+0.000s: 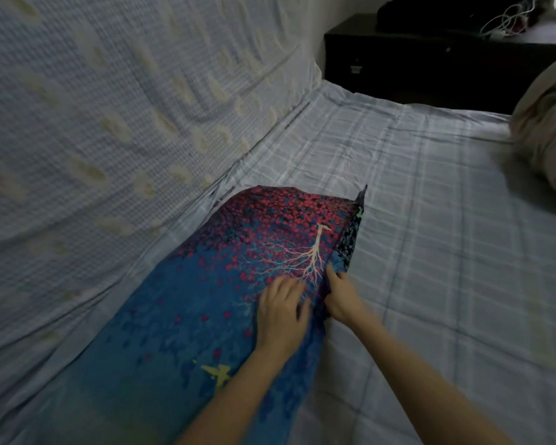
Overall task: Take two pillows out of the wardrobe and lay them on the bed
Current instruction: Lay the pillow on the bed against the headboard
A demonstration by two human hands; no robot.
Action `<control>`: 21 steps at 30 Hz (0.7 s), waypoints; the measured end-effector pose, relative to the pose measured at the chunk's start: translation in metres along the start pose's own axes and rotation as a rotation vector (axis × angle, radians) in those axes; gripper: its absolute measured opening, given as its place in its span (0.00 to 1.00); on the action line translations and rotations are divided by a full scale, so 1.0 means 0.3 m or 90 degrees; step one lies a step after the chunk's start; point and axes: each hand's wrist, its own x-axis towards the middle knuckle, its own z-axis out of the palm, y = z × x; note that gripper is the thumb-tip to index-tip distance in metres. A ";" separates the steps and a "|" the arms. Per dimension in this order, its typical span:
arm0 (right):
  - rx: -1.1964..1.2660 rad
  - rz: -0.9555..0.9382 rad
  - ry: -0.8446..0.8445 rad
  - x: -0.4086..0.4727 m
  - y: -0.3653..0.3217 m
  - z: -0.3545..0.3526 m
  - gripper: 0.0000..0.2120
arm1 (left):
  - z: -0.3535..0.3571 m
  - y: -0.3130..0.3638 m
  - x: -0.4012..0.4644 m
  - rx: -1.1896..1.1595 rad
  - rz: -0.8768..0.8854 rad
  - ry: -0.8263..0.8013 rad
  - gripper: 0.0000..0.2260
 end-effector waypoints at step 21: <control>0.068 0.344 0.196 0.190 -0.207 0.207 0.48 | -0.321 -0.821 0.095 -0.072 -0.559 -0.191 0.29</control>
